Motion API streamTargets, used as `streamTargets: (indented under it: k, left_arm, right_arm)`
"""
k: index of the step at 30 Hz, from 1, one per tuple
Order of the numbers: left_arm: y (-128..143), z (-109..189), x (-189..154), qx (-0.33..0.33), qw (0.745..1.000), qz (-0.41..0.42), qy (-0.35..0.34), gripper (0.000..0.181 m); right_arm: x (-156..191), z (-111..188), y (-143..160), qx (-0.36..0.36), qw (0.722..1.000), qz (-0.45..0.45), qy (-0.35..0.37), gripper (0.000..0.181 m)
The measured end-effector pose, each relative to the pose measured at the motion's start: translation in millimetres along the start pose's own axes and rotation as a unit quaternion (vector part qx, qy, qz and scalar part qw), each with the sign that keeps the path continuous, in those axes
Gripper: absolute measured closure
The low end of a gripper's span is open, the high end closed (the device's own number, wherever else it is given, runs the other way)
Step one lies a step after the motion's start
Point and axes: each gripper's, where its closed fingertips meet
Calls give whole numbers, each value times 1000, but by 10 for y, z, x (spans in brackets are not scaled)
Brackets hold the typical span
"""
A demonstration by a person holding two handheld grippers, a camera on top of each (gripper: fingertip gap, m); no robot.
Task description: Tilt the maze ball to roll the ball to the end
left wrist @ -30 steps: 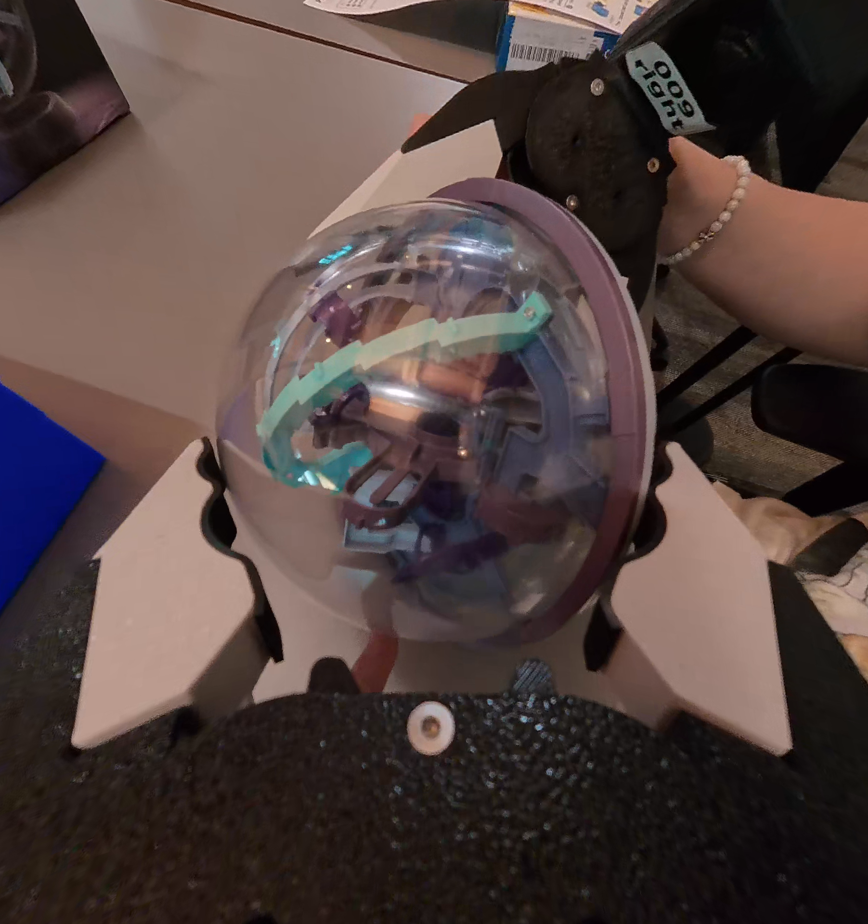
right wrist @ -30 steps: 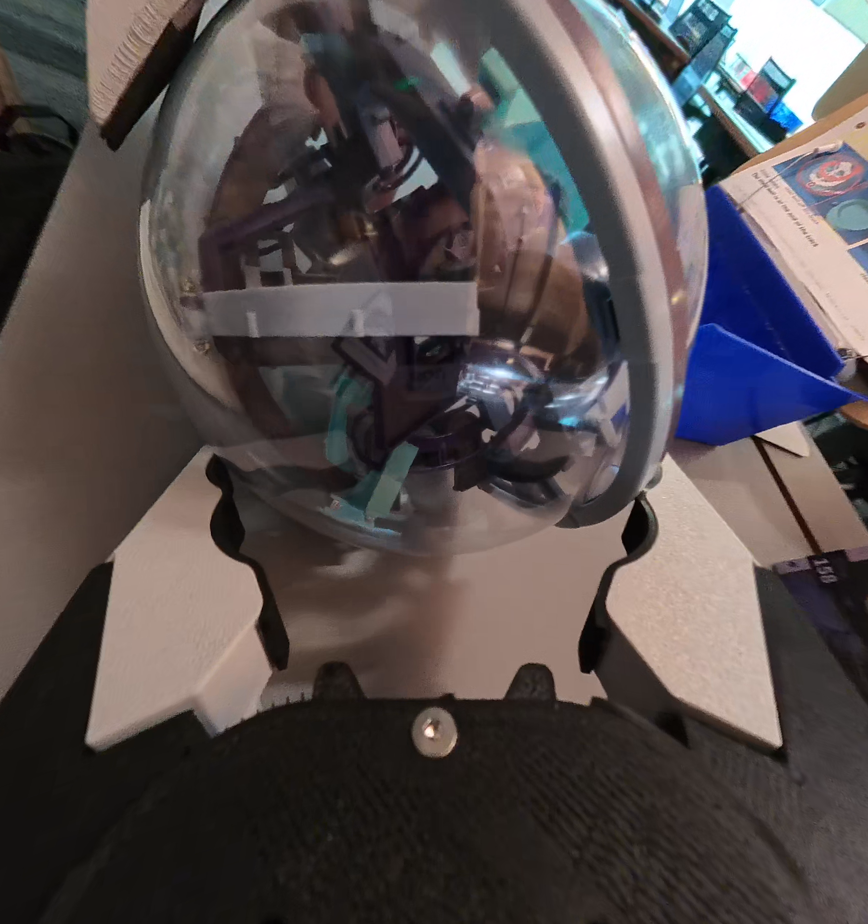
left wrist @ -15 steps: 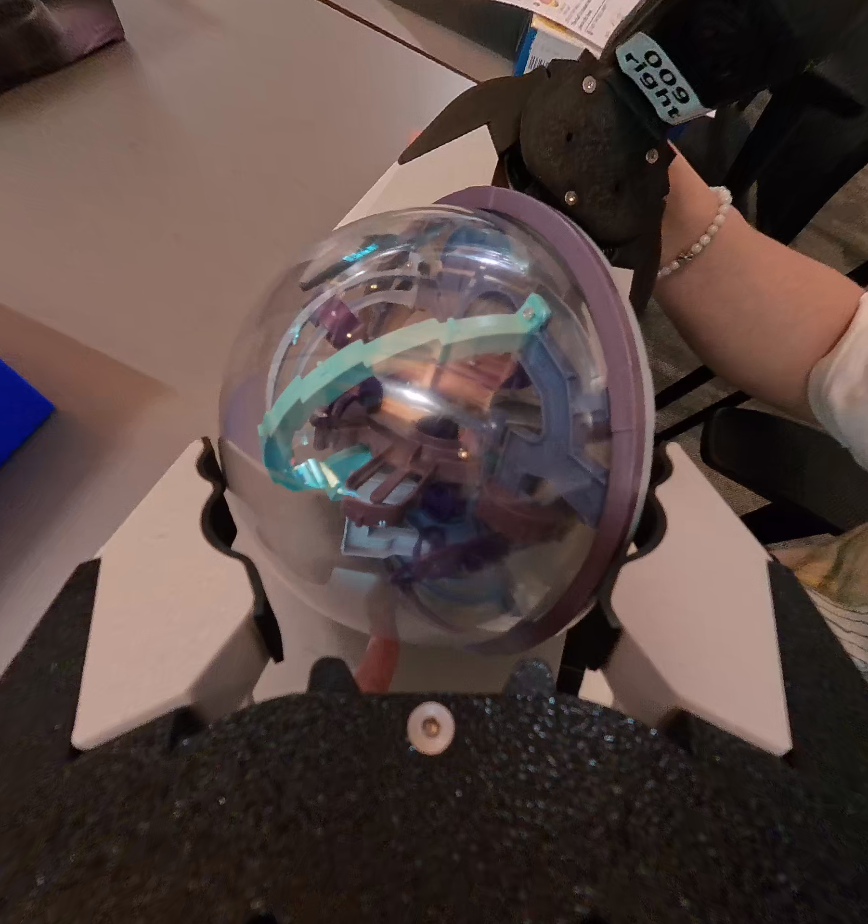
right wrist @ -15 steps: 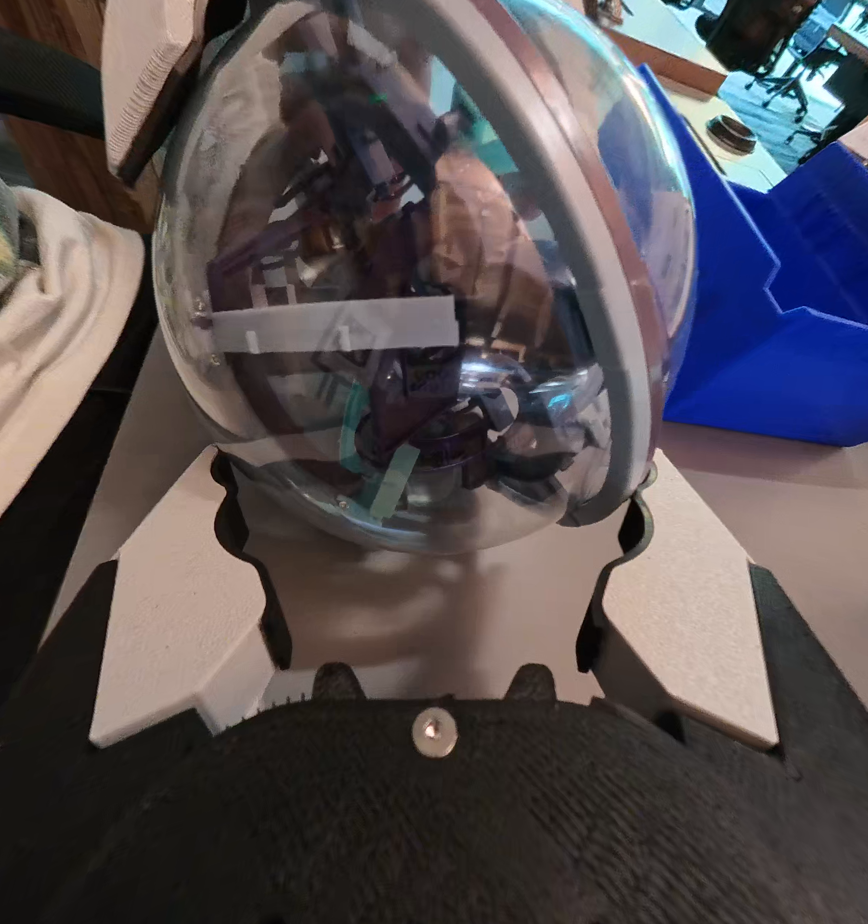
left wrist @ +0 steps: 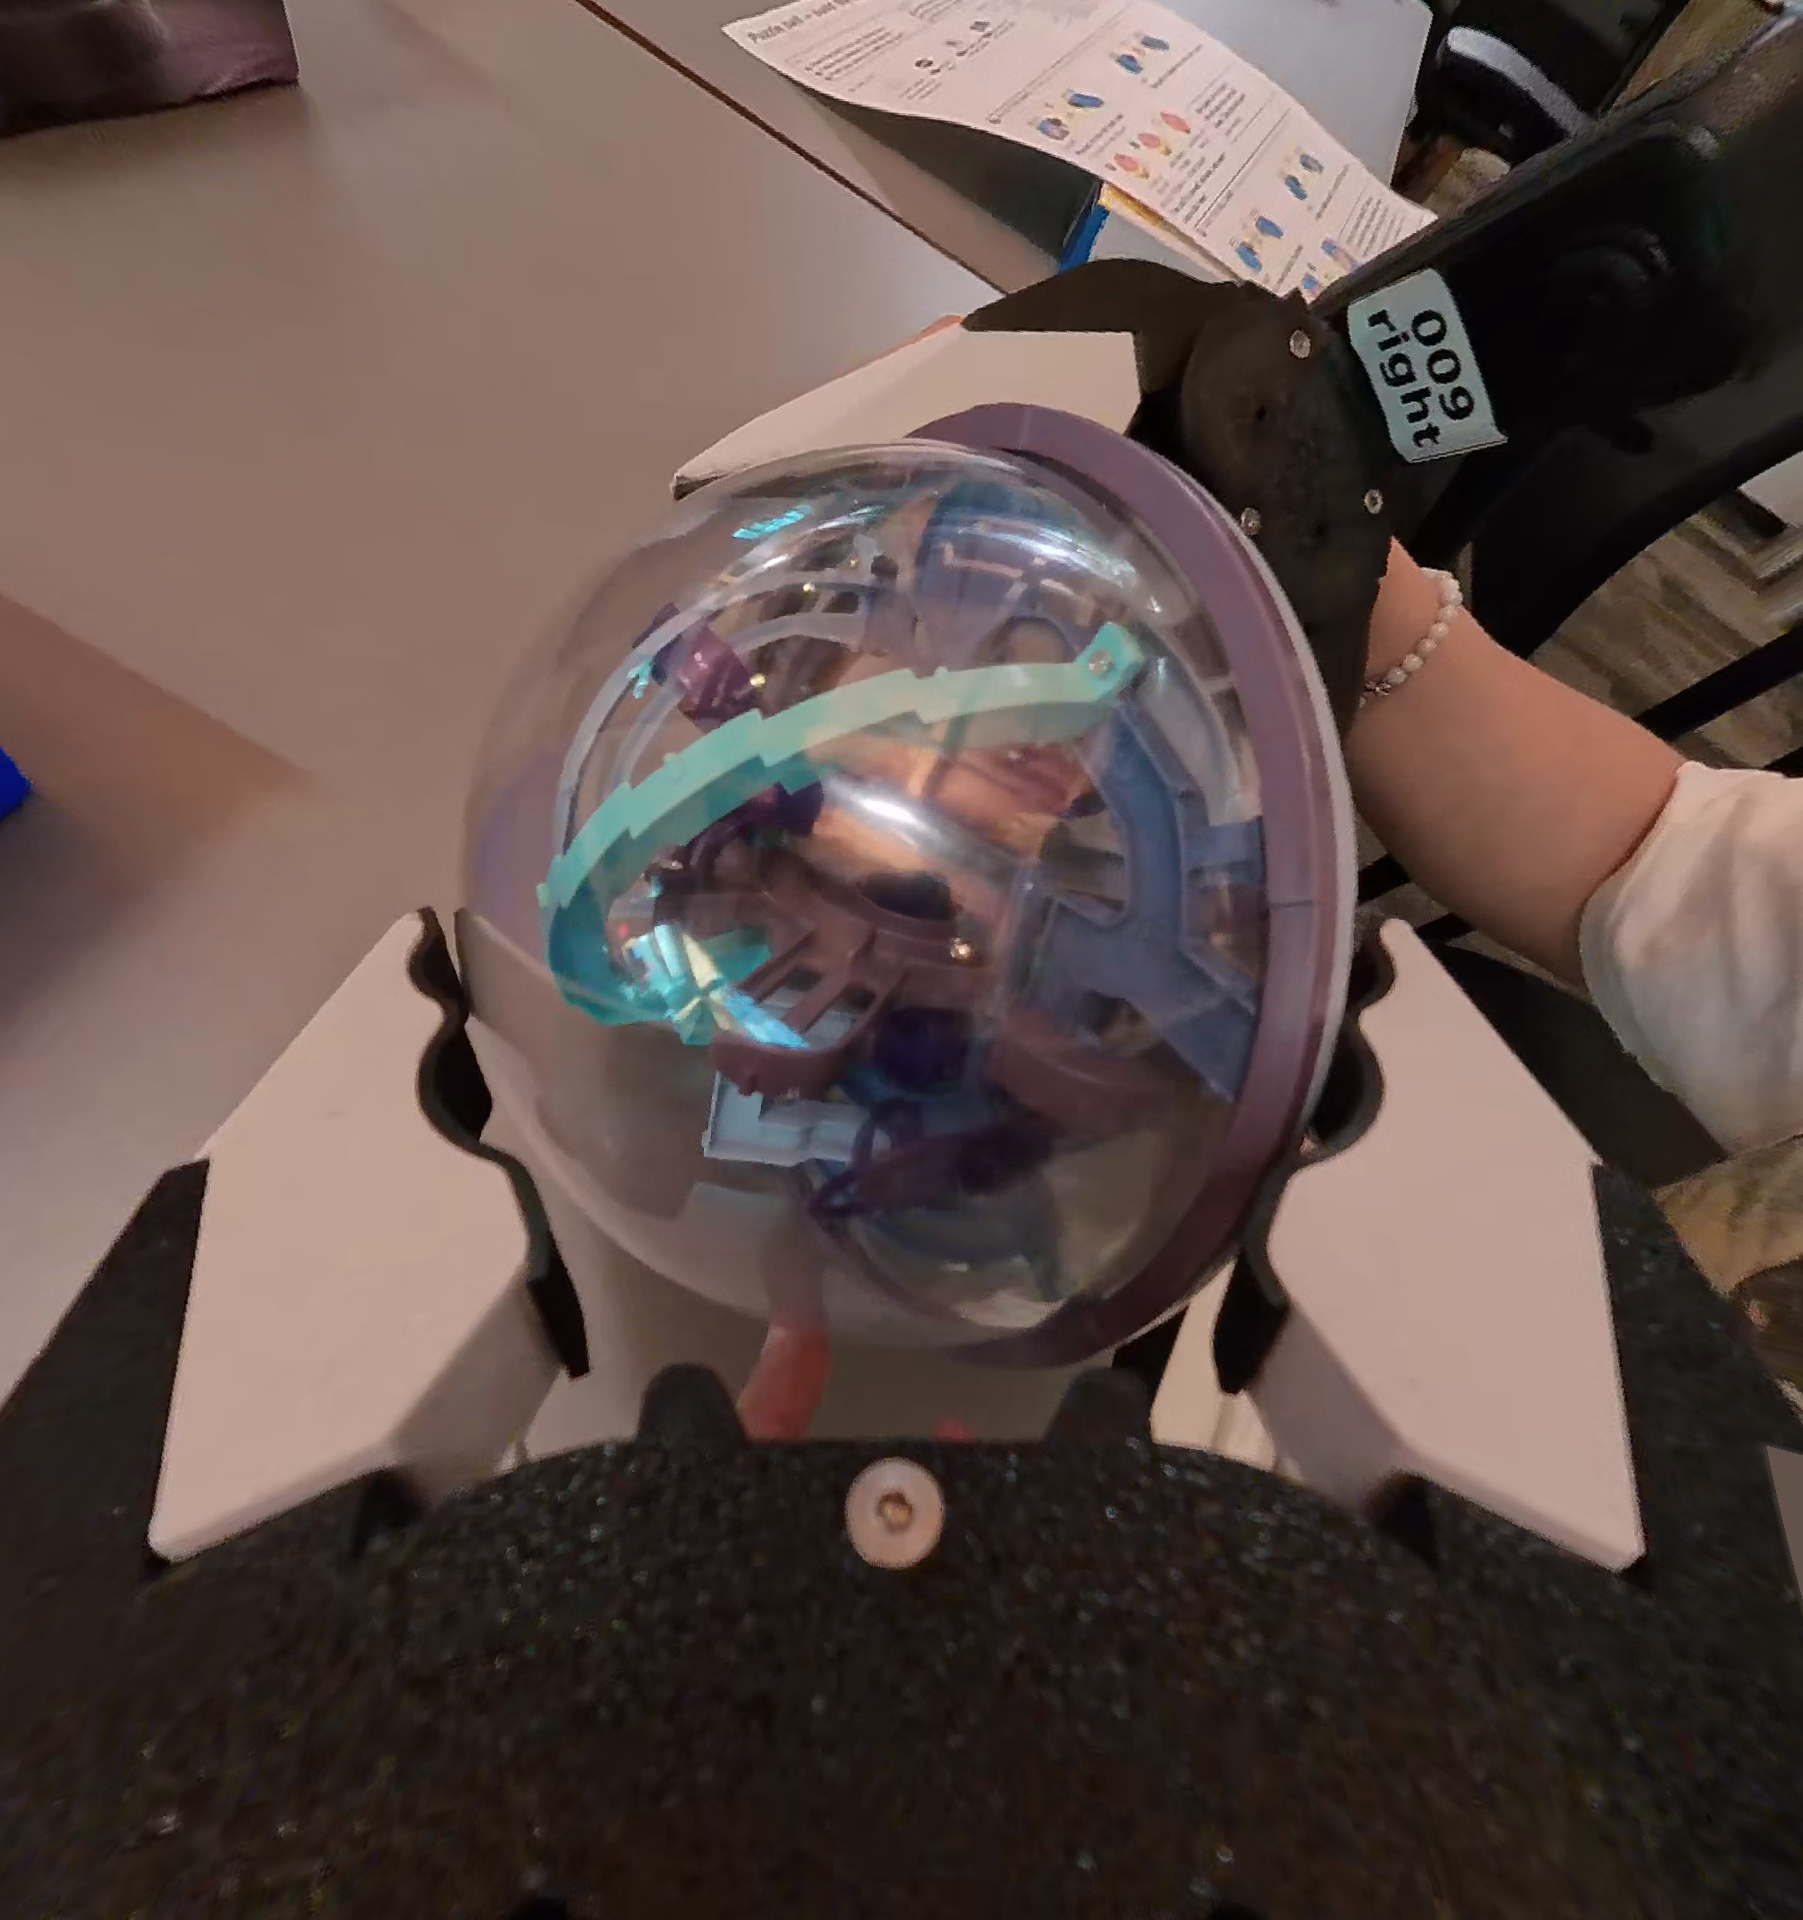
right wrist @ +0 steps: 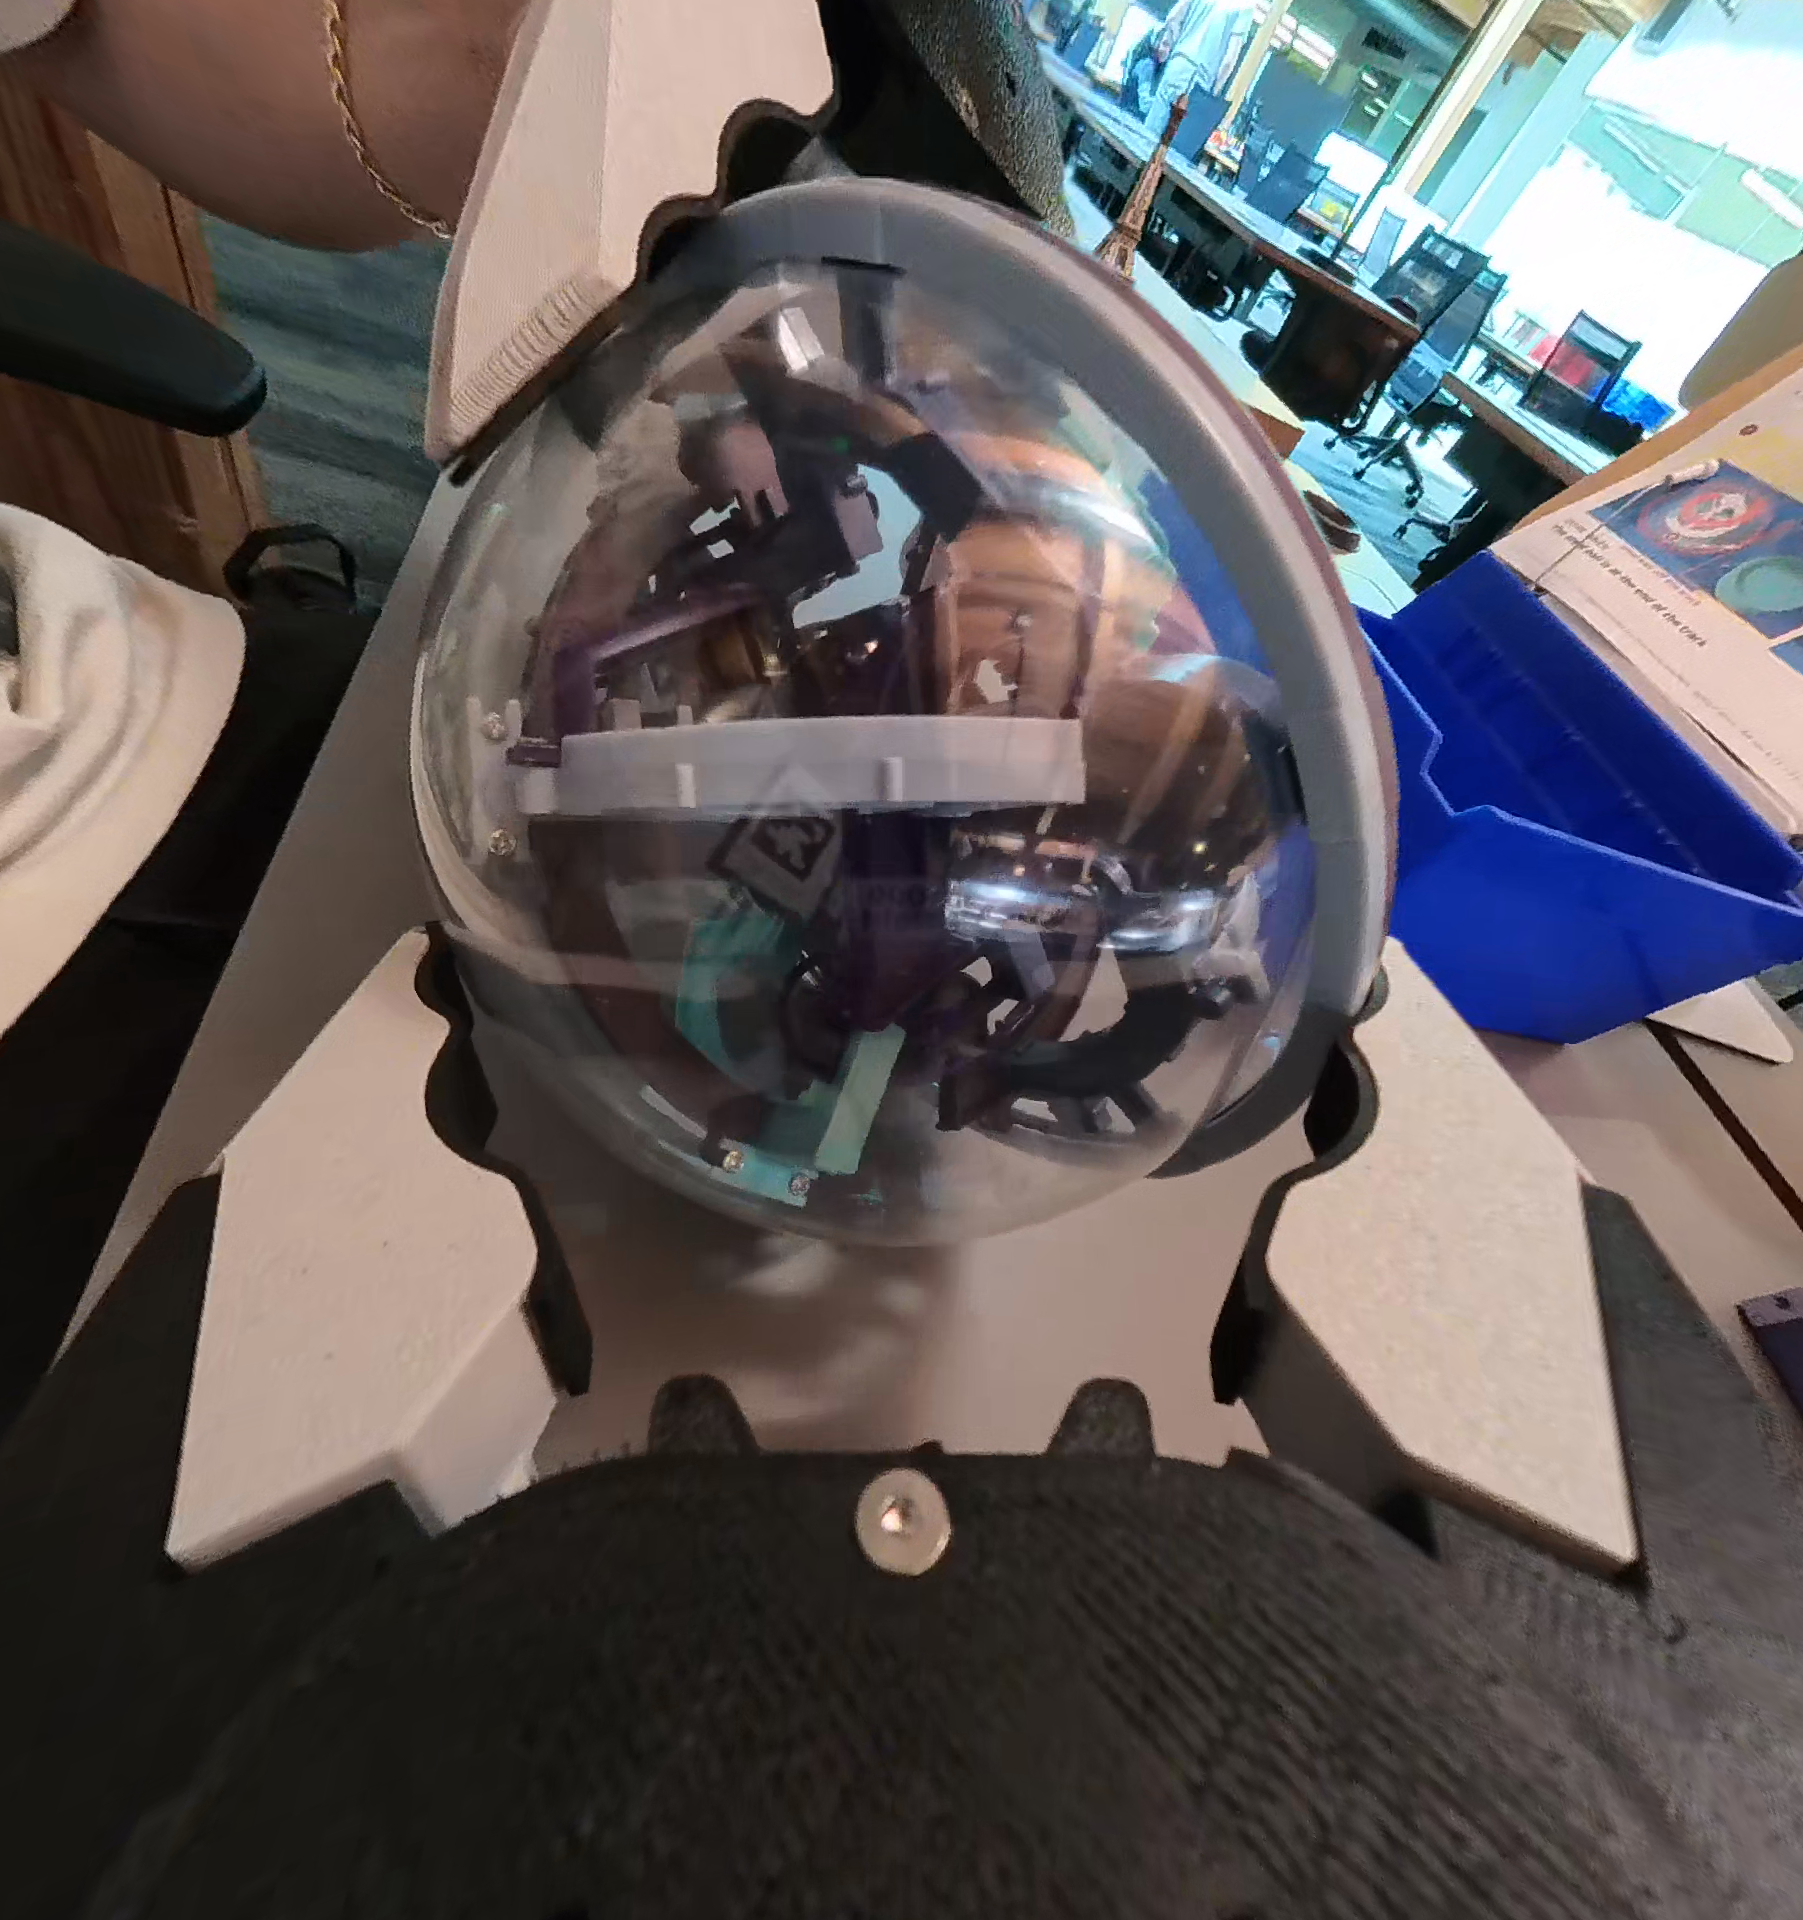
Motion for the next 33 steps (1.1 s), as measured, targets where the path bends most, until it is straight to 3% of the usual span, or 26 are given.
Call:
streamTargets:
  k: [9, 19, 33]
  left_arm:
    - [-19, -6, -17, -47, 999, 25, -3, 24]
    - [-6, -11, -35, -47, 999, 21, -14, 24]
    - [13, 9, -62, -50, 999, 13, -7, 27]
  right_arm:
    - [0, 29, -20, 6, 999, 8, -39, 24]
    - [12, 46, 15, 36, 998, 17, -42, 24]
    - [37, 54, -12, 18, 1000, 9, 12, 24]
Point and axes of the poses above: each gripper's, where its closed fingertips meet, z back along the fingers, y out of its underside, x = y × z across the jaws, and after that the axes turned 3 degrees about y, right-handed
